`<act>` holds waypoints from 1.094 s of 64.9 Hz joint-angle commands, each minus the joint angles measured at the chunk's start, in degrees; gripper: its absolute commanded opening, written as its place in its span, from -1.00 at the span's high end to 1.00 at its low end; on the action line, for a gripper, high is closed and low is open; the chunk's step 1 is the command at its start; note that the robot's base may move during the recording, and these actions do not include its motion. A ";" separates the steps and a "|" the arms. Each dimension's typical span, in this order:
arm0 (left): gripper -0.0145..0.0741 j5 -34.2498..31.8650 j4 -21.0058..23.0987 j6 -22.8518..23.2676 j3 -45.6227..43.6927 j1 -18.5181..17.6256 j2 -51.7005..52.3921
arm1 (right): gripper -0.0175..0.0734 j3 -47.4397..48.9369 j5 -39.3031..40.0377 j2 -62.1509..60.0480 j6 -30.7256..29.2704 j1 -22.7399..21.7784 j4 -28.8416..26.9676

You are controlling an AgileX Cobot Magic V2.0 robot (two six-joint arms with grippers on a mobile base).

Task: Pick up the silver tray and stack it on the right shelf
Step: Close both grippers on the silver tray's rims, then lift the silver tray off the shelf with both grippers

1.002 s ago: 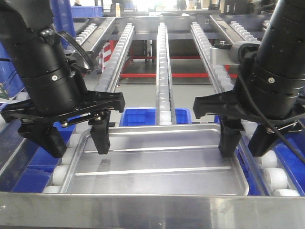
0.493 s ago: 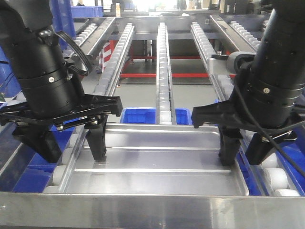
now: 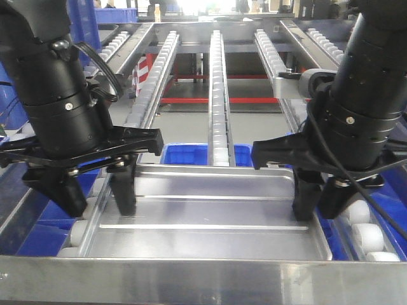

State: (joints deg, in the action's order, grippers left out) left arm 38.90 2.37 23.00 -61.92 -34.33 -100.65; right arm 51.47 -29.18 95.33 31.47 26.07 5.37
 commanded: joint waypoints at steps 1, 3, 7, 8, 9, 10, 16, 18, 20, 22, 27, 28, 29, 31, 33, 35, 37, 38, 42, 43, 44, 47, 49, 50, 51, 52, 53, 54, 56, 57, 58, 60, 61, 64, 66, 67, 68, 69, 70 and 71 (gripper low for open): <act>0.51 -0.69 0.41 0.55 -1.48 -0.22 2.37 | 0.47 1.20 1.56 -1.40 -0.18 -0.24 1.31; 0.63 -0.69 0.41 0.55 -1.48 -0.22 2.37 | 0.53 1.20 1.56 -1.40 -0.18 -0.24 1.31; 0.87 -0.69 0.41 0.55 -1.48 -0.22 2.37 | 0.49 1.20 1.56 -1.40 -0.18 -0.24 1.31; 0.92 -0.69 0.41 0.55 -1.48 -0.22 2.37 | 0.48 1.20 1.56 -1.40 -0.18 -0.24 1.31; 0.92 -0.69 0.41 0.55 -1.48 -0.22 2.37 | 0.49 1.20 1.56 -1.40 -0.18 -0.24 1.31; 0.90 -0.69 0.41 0.55 -1.48 -0.22 2.37 | 0.49 1.20 1.56 -1.40 -0.18 -0.24 1.31; 0.88 -0.91 0.41 0.55 -1.48 -0.22 2.37 | 0.49 1.20 1.56 -1.40 -0.18 -0.24 1.31; 0.88 -1.07 0.30 0.55 -1.48 -0.22 2.37 | 0.49 1.20 1.62 -1.40 -0.18 -0.24 1.31; 0.88 -1.15 0.14 0.55 -1.48 -0.22 2.37 | 0.49 1.20 1.70 -1.50 -0.18 -0.24 1.31; 0.88 -1.30 0.14 0.55 -1.48 -0.26 2.37 | 0.49 1.20 1.75 -1.63 -0.18 -0.24 1.31; 0.88 -1.30 -0.15 0.55 -1.48 -0.50 2.66 | 0.49 1.20 1.75 -2.66 -0.18 -0.24 1.31; 0.88 -1.30 -0.15 0.55 -1.48 -0.62 2.76 | 0.49 1.20 1.75 -2.95 -0.18 -0.24 1.31; 0.88 -1.30 -0.15 0.55 -1.48 -0.63 2.90 | 0.49 1.20 1.75 -3.22 -0.18 -0.24 1.31; 0.88 -1.30 -0.31 0.55 -1.52 -0.91 3.19 | 0.49 1.20 1.75 -3.86 -0.18 -0.24 1.31; 0.88 -1.30 -0.52 0.67 -1.62 -0.92 3.68 | 0.49 1.20 1.75 -4.56 -0.18 -0.24 1.31; 0.88 -1.58 -0.54 0.78 -1.76 -1.18 4.13 | 0.49 1.20 1.76 -5.54 -0.18 -0.24 1.37; 0.88 -1.71 -1.05 1.11 -1.89 -1.41 4.49 | 0.49 1.20 1.90 -6.14 -0.18 -0.24 1.37; 0.88 -1.71 -1.51 1.54 -2.02 -1.40 4.88 | 0.49 1.20 1.89 -6.58 -0.18 -0.24 1.37; 0.88 -0.95 -4.41 4.13 -2.93 -2.00 5.93 | 0.49 1.20 1.89 -8.53 -0.18 -0.24 1.57; 0.88 -0.66 -5.66 4.60 -3.19 -2.14 6.18 | 0.49 1.20 1.89 -8.98 -0.18 -0.24 1.72; 0.88 -0.30 -6.50 5.06 -3.51 -2.26 6.44 | 0.49 1.20 1.89 -9.44 -0.18 -0.24 1.93; 0.88 1.53 -9.23 6.33 -4.82 -2.84 7.55 | 0.49 1.20 1.82 -11.14 -0.18 -0.24 2.44; 0.88 2.70 -10.29 7.07 -5.67 -3.19 8.05 | 0.49 1.20 1.70 -12.13 -0.18 -0.24 2.45; 0.88 3.24 -11.20 7.43 -6.09 -3.32 8.34 | 0.49 1.20 1.62 -12.63 -0.18 -0.24 2.45; 0.88 3.76 -11.90 7.85 -6.50 -3.48 8.65 | 0.49 1.20 1.43 -13.13 -0.18 -0.24 2.45; 0.88 4.24 -12.49 8.25 -6.87 -3.76 9.23 | 0.49 1.20 1.30 -13.61 -0.18 -0.24 2.45; 0.88 4.62 -13.05 8.83 -7.42 -3.89 9.59 | 0.49 1.20 1.13 -14.40 -0.18 -0.24 2.45; 0.88 4.99 -13.30 9.06 -7.57 -4.01 9.76 | 0.49 1.20 0.96 -14.92 -0.18 -0.24 2.45; 0.88 5.56 -14.50 9.95 -8.18 -4.50 10.66 | 0.49 1.20 0.46 -15.72 -0.18 -0.24 2.45; 0.88 5.82 -14.84 10.33 -8.43 -4.68 11.31 | 0.49 1.20 0.20 -16.26 -0.18 -0.24 2.45; 0.88 6.03 -15.18 10.95 -8.73 -4.88 11.81 | 0.49 1.20 -0.11 -17.08 -0.18 -0.24 2.45; 0.88 6.05 -15.53 11.28 -8.76 -5.29 12.64 | 0.49 1.20 -0.60 -17.89 -0.18 -0.24 2.45; 0.88 6.05 -15.53 11.51 -8.76 -5.44 13.57 | 0.49 1.20 -1.20 -18.71 -0.18 -0.24 2.45; 0.88 6.44 -15.53 11.89 -8.64 -5.91 15.45 | 0.49 1.20 -2.62 -20.41 -0.18 -0.24 2.45; 0.88 7.24 -15.53 12.17 -8.50 -6.51 16.73 | 0.49 1.20 -3.76 -21.61 -0.18 -0.24 2.45; 0.88 7.65 -15.53 12.16 -8.38 -6.93 17.37 | 0.49 1.20 -4.38 -22.24 -0.18 -0.18 2.45; 0.88 8.05 -15.53 12.16 -8.24 -7.23 18.03 | 0.49 1.20 -5.36 -22.86 -0.18 -0.11 2.45; 0.88 8.36 -15.53 12.16 -8.12 -7.50 19.06 | 0.49 1.20 -6.01 -23.48 -0.18 -0.02 2.45; 0.88 8.52 -15.64 12.16 -7.88 -7.65 19.39 | 0.49 1.20 -6.33 -24.12 -0.18 -0.01 2.45; 0.88 9.04 -15.63 12.19 -7.83 -7.93 20.03 | 0.49 1.20 -6.93 -24.77 -0.18 0.07 2.45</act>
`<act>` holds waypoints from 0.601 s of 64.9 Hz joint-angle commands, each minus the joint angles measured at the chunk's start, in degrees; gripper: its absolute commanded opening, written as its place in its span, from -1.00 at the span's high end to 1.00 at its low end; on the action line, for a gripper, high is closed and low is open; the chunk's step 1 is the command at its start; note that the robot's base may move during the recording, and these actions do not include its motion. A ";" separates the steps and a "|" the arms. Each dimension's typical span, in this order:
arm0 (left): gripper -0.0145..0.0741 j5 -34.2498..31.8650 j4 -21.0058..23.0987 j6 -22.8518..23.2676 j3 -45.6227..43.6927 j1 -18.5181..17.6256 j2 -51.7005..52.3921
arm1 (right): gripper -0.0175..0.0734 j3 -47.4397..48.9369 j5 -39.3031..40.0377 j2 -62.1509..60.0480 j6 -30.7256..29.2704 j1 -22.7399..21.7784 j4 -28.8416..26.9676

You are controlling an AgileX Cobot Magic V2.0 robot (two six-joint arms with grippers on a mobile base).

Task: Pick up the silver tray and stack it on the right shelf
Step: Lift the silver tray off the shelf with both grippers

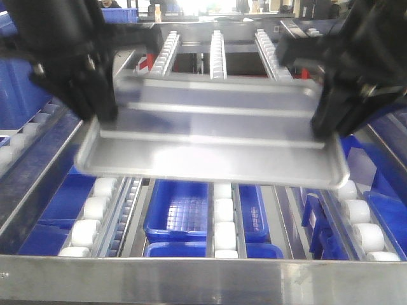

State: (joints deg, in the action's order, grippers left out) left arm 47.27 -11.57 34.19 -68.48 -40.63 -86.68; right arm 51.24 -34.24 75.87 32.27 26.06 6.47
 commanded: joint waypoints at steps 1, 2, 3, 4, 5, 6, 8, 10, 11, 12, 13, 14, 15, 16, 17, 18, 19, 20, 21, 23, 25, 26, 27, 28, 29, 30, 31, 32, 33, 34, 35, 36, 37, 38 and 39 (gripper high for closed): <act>0.88 1.00 -1.68 1.12 -1.11 -2.04 6.67 | 0.49 1.43 -2.44 -5.97 -0.97 0.31 1.35; 0.88 1.35 -1.68 1.11 -0.96 -2.32 7.32 | 0.49 1.43 -3.28 -6.63 -0.97 0.45 1.35; 0.88 1.70 -1.68 1.11 -0.85 -2.61 8.30 | 0.49 1.43 -3.83 -7.28 -0.97 0.59 1.35; 0.88 2.05 -1.80 1.11 -0.55 -2.88 8.93 | 0.49 1.43 -4.30 -8.24 -0.97 0.78 1.35; 0.88 2.39 -1.81 1.11 -0.40 -3.15 9.55 | 0.49 1.43 -4.78 -8.86 -0.97 1.00 1.35; 0.88 2.71 -1.81 1.11 -0.38 -3.38 9.84 | 0.49 1.43 -5.03 -9.17 -0.97 1.20 1.35; 0.88 3.56 -1.68 1.27 -0.22 -3.86 11.24 | 0.49 1.43 -6.14 -10.39 -0.97 1.66 1.35; 0.88 4.45 -1.58 1.57 -0.02 -4.41 12.24 | 0.49 1.43 -7.02 -11.85 -0.97 2.09 1.35; 0.88 4.86 -1.58 1.54 -0.09 -4.72 12.73 | 0.49 1.43 -7.44 -12.41 -0.97 2.31 1.35; 0.88 5.27 -1.58 1.54 -0.09 -5.05 12.95 | 0.49 1.43 -7.86 -12.68 -0.97 2.53 1.35; 0.88 5.65 -1.58 1.54 0.00 -5.39 13.55 | 0.49 1.43 -8.26 -13.20 -0.97 2.77 1.35; 0.88 5.99 -1.58 1.54 0.03 -5.92 13.97 | 0.49 1.43 -8.87 -13.94 -0.97 3.08 1.35; 0.88 6.24 -1.58 1.54 0.14 -6.28 14.37 | 0.49 1.43 -9.28 -14.42 -0.97 3.30 1.35; 0.88 6.42 -1.58 1.54 0.31 -6.63 14.94 | 0.49 1.43 -9.67 -15.10 -0.97 3.49 1.35; 0.88 6.67 -1.58 1.54 0.39 -6.96 15.26 | 0.49 1.43 -10.05 -15.55 -0.97 3.68 1.27; 0.88 6.88 -1.58 1.54 0.37 -7.30 15.54 | 0.49 1.43 -10.41 -15.96 -0.97 3.85 1.28; 0.88 7.28 -1.58 1.54 0.41 -7.64 15.85 | 0.49 1.43 -10.77 -16.35 -0.97 4.01 1.28; 0.88 7.53 -1.58 1.59 0.55 -8.15 16.09 | 0.49 1.43 -11.11 -16.73 -0.97 4.21 1.28; 0.88 7.79 -1.58 1.71 0.66 -8.50 16.28 | 0.49 1.43 -11.47 -17.09 -0.97 4.33 1.24; 0.88 8.37 -1.70 1.99 0.75 -9.18 16.71 | 0.49 1.43 -12.12 -17.89 -0.97 4.43 1.14; 0.88 8.81 -1.78 2.01 0.69 -9.79 16.76 | 0.49 1.43 -12.75 -18.28 -0.97 4.43 1.00; 0.88 8.94 -1.93 2.01 0.78 -10.06 16.76 | 0.49 1.43 -13.11 -18.54 -0.97 4.43 1.00; 0.88 9.11 -2.08 2.01 0.78 -10.28 16.76 | 0.49 1.43 -13.35 -18.78 -0.97 4.43 1.00; 0.88 9.10 -2.21 2.01 0.78 -10.50 16.76 | 0.49 1.43 -13.36 -18.99 -0.97 4.43 1.00; 0.88 9.10 -2.33 2.01 0.78 -10.63 16.76 | 0.49 1.43 -13.58 -19.21 -0.97 4.43 1.00; 0.88 9.10 -2.49 2.01 0.78 -10.75 16.76 | 0.49 1.43 -13.66 -19.34 -0.97 4.43 1.00; 0.88 9.10 -2.62 2.01 0.78 -10.89 16.76 | 0.49 1.43 -13.74 -19.47 -0.97 4.43 1.00; 0.88 9.10 -2.77 2.01 0.78 -10.99 16.76 | 0.49 1.43 -13.79 -19.53 -0.97 4.43 1.00; 0.88 9.10 -3.01 2.01 0.78 -10.99 16.76 | 0.49 1.43 -13.79 -19.53 -0.97 4.43 1.00; 0.88 9.10 -2.99 2.01 0.78 -10.99 16.76 | 0.49 1.43 -13.79 -19.53 -0.97 4.43 1.00; 0.88 9.10 -2.99 2.01 0.78 -10.99 16.76 | 0.49 1.43 -13.79 -19.53 -0.97 4.43 1.00; 0.88 9.10 -3.10 2.01 0.78 -10.99 16.76 | 0.49 1.43 -13.79 -19.53 -0.97 4.43 1.00; 0.88 9.10 -3.09 2.01 0.78 -10.99 16.76 | 0.49 1.43 -13.79 -19.53 -0.97 4.43 1.00; 0.88 9.10 -3.12 2.01 0.78 -10.99 16.76 | 0.49 1.43 -13.79 -19.53 -0.97 4.43 1.00; 0.88 9.10 -3.24 2.01 0.78 -10.99 16.76 | 0.49 1.43 -13.79 -19.53 -0.97 4.43 1.00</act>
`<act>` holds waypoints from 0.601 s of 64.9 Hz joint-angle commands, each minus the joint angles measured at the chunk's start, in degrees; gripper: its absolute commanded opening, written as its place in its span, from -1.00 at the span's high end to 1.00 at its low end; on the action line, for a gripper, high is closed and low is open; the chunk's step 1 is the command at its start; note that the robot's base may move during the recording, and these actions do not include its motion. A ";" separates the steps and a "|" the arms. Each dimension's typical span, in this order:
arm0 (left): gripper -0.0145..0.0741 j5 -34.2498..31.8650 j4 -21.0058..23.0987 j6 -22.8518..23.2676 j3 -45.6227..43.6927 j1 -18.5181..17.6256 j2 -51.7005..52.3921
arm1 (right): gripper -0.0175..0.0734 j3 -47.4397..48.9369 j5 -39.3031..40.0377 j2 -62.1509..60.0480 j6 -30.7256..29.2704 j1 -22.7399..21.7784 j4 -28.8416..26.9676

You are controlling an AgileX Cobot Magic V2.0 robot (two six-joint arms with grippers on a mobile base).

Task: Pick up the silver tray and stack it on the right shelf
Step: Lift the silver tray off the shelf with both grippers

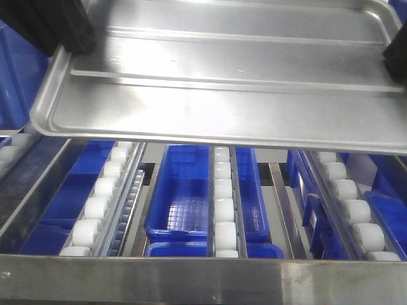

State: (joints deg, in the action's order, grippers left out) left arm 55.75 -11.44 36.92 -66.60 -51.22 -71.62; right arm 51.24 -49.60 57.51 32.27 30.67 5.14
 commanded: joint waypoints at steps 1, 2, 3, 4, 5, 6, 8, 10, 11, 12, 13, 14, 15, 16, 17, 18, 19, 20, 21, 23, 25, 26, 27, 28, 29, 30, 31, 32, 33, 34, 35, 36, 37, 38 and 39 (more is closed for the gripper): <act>0.88 0.62 -3.36 -0.72 -1.10 -0.39 1.69 | 0.49 1.43 1.57 -1.18 -0.97 -0.18 2.32; 0.88 0.75 -3.36 -0.72 -1.10 -0.39 1.69 | 0.49 1.43 1.57 -1.18 -0.97 -0.18 2.32; 0.88 0.75 -3.36 -0.72 -1.10 -0.39 1.69 | 0.49 1.43 1.57 -1.18 -0.97 -0.18 2.32; 0.88 0.75 -3.36 -0.72 -1.10 -0.39 1.69 | 0.49 1.43 1.57 -1.18 -0.97 -0.18 2.32; 0.88 0.95 -3.36 -0.72 -1.10 -0.39 1.69 | 0.49 1.43 1.62 -1.17 -0.97 -0.18 2.32; 0.88 1.07 -3.36 -0.72 -1.10 -0.39 1.69 | 0.49 1.43 1.67 -1.17 -0.97 -0.18 2.32; 0.88 1.40 -3.36 -0.72 -1.10 -0.39 1.69 | 0.49 1.43 1.67 -1.17 -0.97 -0.18 2.32; 0.88 1.64 -3.36 -0.72 -1.10 -0.39 1.69 | 0.49 1.43 1.67 -1.17 -0.97 -0.18 2.32; 0.88 1.96 -3.36 -0.72 -1.10 -0.39 1.69 | 0.49 1.43 1.67 -1.17 -0.97 -0.18 2.32; 0.88 2.17 -3.36 -0.72 -1.10 -0.39 1.69 | 0.49 1.43 1.67 -1.17 -0.97 -0.18 2.32; 0.88 2.44 -3.36 -0.72 -1.10 -0.39 1.69 | 0.49 1.43 1.67 -1.17 -0.97 -0.18 2.32; 0.88 2.70 -3.36 -0.72 -1.10 -0.39 1.69 | 0.49 1.43 1.67 -1.17 -0.97 -0.18 2.32; 0.88 2.82 -3.36 -0.72 -1.10 -0.39 1.69 | 0.49 1.43 1.67 -1.17 -0.97 -0.18 2.32; 0.88 2.94 -3.36 -0.72 -1.10 -0.39 1.69 | 0.49 1.43 1.61 -1.17 -0.97 -0.18 2.32; 0.88 3.07 -3.36 -0.72 -1.10 -0.39 1.69 | 0.49 1.43 1.61 -1.17 -0.97 -0.18 2.32; 0.88 3.07 -3.36 -0.72 -1.10 -0.39 1.69 | 0.49 1.43 1.61 -1.17 -0.97 -0.18 2.32; 0.88 3.07 -3.36 -0.72 -1.10 -0.39 1.69 | 0.49 1.43 1.61 -1.17 -0.97 -0.18 2.32; 0.88 3.07 -3.36 -0.72 -1.10 -0.39 1.69 | 0.49 1.43 1.61 -1.17 -0.97 -0.18 2.32; 0.88 3.07 -3.36 -0.72 -1.10 -0.39 1.69 | 0.49 1.43 1.61 -1.17 -0.97 -0.18 2.32; 0.88 3.07 -3.36 -0.72 -1.10 -0.39 1.69 | 0.49 1.43 1.61 -1.17 -0.97 -0.18 2.32; 0.88 3.07 -3.36 -0.72 -1.10 -0.39 1.69 | 0.49 1.43 1.61 -1.17 -0.97 -0.18 2.32; 0.88 3.07 -3.36 -0.72 -1.10 -0.39 1.69 | 0.49 1.43 1.61 -1.17 -0.97 -0.18 2.32; 0.88 3.07 -3.36 -0.72 -1.10 -0.39 1.69 | 0.49 1.43 1.61 -1.17 -0.97 -0.18 2.32; 0.88 3.07 -3.36 -0.72 -1.10 -0.39 1.69 | 0.49 1.43 1.61 -1.17 -0.97 -0.18 2.32; 0.88 3.07 -3.36 -0.72 -1.10 -0.39 1.69 | 0.49 1.43 1.61 -1.17 -0.97 -0.18 2.32; 0.88 3.07 -3.36 -0.72 -1.10 -0.39 1.69 | 0.49 1.43 1.61 -1.17 -0.97 -0.18 2.32; 0.88 3.07 -3.36 -0.72 -1.10 -0.39 1.69 | 0.49 1.43 1.61 -1.17 -0.97 -0.18 2.32; 0.88 3.07 -3.36 -0.72 -1.10 -0.39 1.69 | 0.49 1.43 1.61 -1.17 -0.97 -0.18 2.32; 0.88 3.07 -3.36 -0.72 -1.10 -0.39 1.69 | 0.49 1.43 1.61 -1.17 -0.97 -0.18 2.32; 0.88 3.07 -3.36 -0.72 -1.10 -0.39 1.69 | 0.49 1.43 1.61 -1.17 -0.97 -0.18 2.32; 0.88 3.07 -3.36 -0.72 -1.10 -0.39 1.69 | 0.49 1.43 1.61 -1.17 -0.97 -0.18 2.32; 0.88 3.07 -3.36 -0.72 -1.10 -0.39 1.69 | 0.49 1.43 1.61 -1.17 -0.97 -0.18 2.32; 0.88 3.07 -3.36 -0.72 -1.10 -0.39 1.69 | 0.49 1.43 1.61 -1.17 -0.97 -0.18 2.32; 0.88 3.07 -3.36 -0.72 -1.10 -0.39 1.69 | 0.49 1.43 1.61 -1.17 -0.97 -0.18 2.32; 0.88 3.07 -3.36 -0.72 -1.10 -0.39 1.69 | 0.49 1.43 1.61 -1.17 -0.97 -0.18 2.32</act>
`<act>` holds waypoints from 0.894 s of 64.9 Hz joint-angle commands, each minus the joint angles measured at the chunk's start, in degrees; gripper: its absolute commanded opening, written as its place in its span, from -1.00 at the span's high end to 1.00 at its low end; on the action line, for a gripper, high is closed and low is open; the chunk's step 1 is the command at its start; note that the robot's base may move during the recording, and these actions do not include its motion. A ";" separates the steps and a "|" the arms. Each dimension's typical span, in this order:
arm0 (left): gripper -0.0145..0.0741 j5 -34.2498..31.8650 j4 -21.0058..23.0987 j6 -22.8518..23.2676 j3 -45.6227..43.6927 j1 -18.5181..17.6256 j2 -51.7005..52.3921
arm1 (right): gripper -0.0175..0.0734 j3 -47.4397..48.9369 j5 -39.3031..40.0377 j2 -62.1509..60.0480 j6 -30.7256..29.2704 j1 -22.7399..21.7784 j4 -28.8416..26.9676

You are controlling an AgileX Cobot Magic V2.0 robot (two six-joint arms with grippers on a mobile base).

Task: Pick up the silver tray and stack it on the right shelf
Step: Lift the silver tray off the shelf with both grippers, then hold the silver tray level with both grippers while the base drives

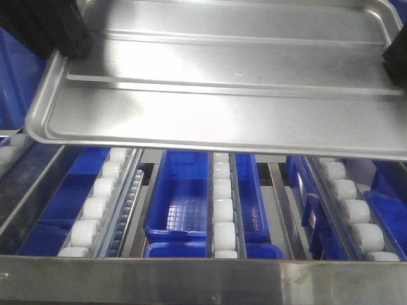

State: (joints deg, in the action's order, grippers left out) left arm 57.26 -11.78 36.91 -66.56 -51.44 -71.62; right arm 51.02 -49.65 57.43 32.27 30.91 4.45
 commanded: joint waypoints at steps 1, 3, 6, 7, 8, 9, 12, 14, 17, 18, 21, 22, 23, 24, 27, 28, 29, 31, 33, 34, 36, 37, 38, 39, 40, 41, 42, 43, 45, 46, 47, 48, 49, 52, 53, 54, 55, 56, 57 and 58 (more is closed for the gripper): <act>0.88 1.56 -3.02 -0.71 -1.15 -0.17 1.69 | 0.49 1.64 1.66 -1.09 -0.97 -0.42 3.01; 0.88 1.56 -3.02 -0.71 -1.15 -0.17 1.69 | 0.49 1.64 1.66 -1.09 -0.97 -0.42 3.01; 0.88 1.56 -3.02 -0.71 -1.15 -0.17 1.69 | 0.49 1.64 1.66 -1.09 -0.97 -0.42 3.01; 0.88 1.56 -3.02 -0.71 -1.15 -0.17 1.69 | 0.49 1.64 1.66 -1.09 -0.97 -0.42 3.01; 0.88 1.56 -3.02 -0.71 -1.15 -0.17 1.69 | 0.49 1.64 1.66 -1.09 -0.97 -0.42 3.01; 0.88 1.56 -3.02 -0.71 -1.15 -0.17 1.69 | 0.49 1.64 1.66 -1.09 -0.97 -0.42 3.01; 0.88 1.56 -3.02 -0.71 -1.15 -0.17 1.69 | 0.49 1.64 1.66 -1.09 -0.97 -0.42 3.01; 0.88 1.56 -3.02 -0.71 -1.15 -0.17 1.69 | 0.49 1.64 1.66 -1.09 -0.97 -0.42 3.01; 0.88 1.56 -3.02 -0.71 -1.15 -0.17 1.69 | 0.49 1.64 1.66 -1.09 -0.97 -0.42 3.01; 0.88 1.56 -3.02 -0.71 -1.15 -0.17 1.69 | 0.49 1.64 1.66 -1.09 -0.97 -0.42 3.01; 0.88 1.56 -3.02 -0.71 -1.15 -0.17 1.69 | 0.49 1.64 1.61 -1.09 -0.97 -0.42 3.01; 0.88 1.56 -3.02 -0.71 -1.15 -0.17 1.69 | 0.49 1.64 1.61 -1.09 -0.97 -0.42 3.01; 0.88 1.56 -3.02 -0.71 -1.15 -0.17 1.69 | 0.49 1.64 1.61 -1.09 -0.97 -0.42 3.01; 0.88 1.56 -3.02 -0.71 -1.15 -0.17 1.69 | 0.49 1.64 1.61 -1.09 -0.97 -0.42 3.01; 0.88 1.56 -3.02 -0.71 -1.15 -0.17 1.69 | 0.49 1.64 1.61 -1.09 -0.97 -0.42 3.01; 0.88 1.56 -3.02 -0.71 -1.15 -0.17 1.69 | 0.49 1.64 1.61 -1.09 -0.97 -0.42 3.01; 0.88 1.56 -3.02 -0.71 -1.15 -0.17 1.69 | 0.49 1.64 1.61 -1.09 -0.97 -0.42 3.01; 0.88 1.56 -3.02 -0.71 -1.15 -0.17 1.69 | 0.49 1.64 1.61 -1.09 -0.97 -0.42 3.01; 0.88 1.56 -3.02 -0.71 -1.15 -0.17 1.69 | 0.49 1.64 1.61 -1.09 -0.97 -0.42 3.01; 0.88 1.56 -3.02 -0.71 -1.15 -0.17 1.69 | 0.49 1.64 1.61 -1.09 -0.97 -0.42 3.01; 0.88 1.56 -3.02 -0.71 -1.15 -0.17 1.69 | 0.49 1.64 1.61 -1.09 -0.97 -0.42 3.01; 0.88 1.56 -3.02 -0.71 -1.15 -0.17 1.69 | 0.49 1.64 1.61 -1.09 -0.97 -0.42 3.01; 0.88 1.56 -3.02 -0.71 -1.15 -0.17 1.69 | 0.49 1.64 1.61 -1.09 -0.97 -0.42 3.01; 0.88 1.56 -3.02 -0.71 -1.15 -0.17 1.69 | 0.49 1.64 1.61 -1.09 -0.97 -0.42 3.01; 0.88 1.56 -3.02 -0.71 -1.15 -0.17 1.69 | 0.49 1.64 1.61 -1.09 -0.97 -0.42 3.01; 0.88 1.56 -3.02 -0.71 -1.15 -0.17 1.69 | 0.49 1.64 1.61 -1.09 -0.97 -0.42 3.01; 0.88 1.56 -3.02 -0.71 -1.15 -0.17 1.69 | 0.49 1.64 1.61 -1.09 -0.97 -0.42 3.01; 0.88 1.56 -3.02 -0.71 -1.15 -0.17 1.69 | 0.49 1.64 1.61 -1.09 -0.97 -0.42 3.01; 0.88 1.56 -3.02 -0.71 -1.15 -0.17 1.69 | 0.49 1.64 1.61 -1.09 -0.97 -0.42 3.01; 0.88 1.56 -3.02 -0.71 -1.15 -0.17 1.69 | 0.49 1.64 1.61 -1.09 -0.97 -0.42 3.01; 0.88 1.56 -3.02 -0.71 -1.15 -0.17 1.69 | 0.49 1.64 1.61 -1.09 -0.97 -0.42 3.01; 0.88 1.56 -3.02 -0.71 -1.15 -0.17 1.69 | 0.49 1.64 1.61 -1.09 -0.97 -0.42 3.01; 0.88 1.56 -3.02 -0.71 -1.15 -0.17 1.69 | 0.49 1.64 1.61 -1.09 -0.97 -0.42 3.01; 0.88 1.56 -3.02 -0.71 -1.15 -0.17 1.69 | 0.49 1.64 1.61 -1.09 -0.97 -0.42 3.01; 0.88 1.56 -3.02 -0.71 -1.15 -0.17 1.69 | 0.49 1.64 1.61 -1.09 -0.97 -0.42 3.01; 0.88 1.56 -3.02 -0.71 -1.15 -0.17 1.69 | 0.49 1.64 1.61 -1.09 -0.97 -0.42 3.01; 0.88 1.56 -3.02 -0.71 -1.15 -0.17 1.69 | 0.49 1.64 1.61 -1.09 -0.97 -0.42 3.01; 0.88 1.56 -3.02 -0.71 -1.15 -0.17 1.69 | 0.49 1.64 1.61 -1.09 -0.97 -0.42 3.01; 0.88 1.56 -3.02 -0.71 -1.15 -0.17 1.69 | 0.49 1.64 1.61 -1.09 -0.97 -0.42 3.01; 0.88 1.56 -3.02 -0.71 -1.15 -0.17 1.69 | 0.49 1.64 1.61 -1.09 -0.97 -0.42 3.01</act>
State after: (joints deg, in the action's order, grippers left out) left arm 57.38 -11.78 36.91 -66.56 -51.44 -71.62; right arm 51.02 -49.65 57.43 32.27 30.91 4.37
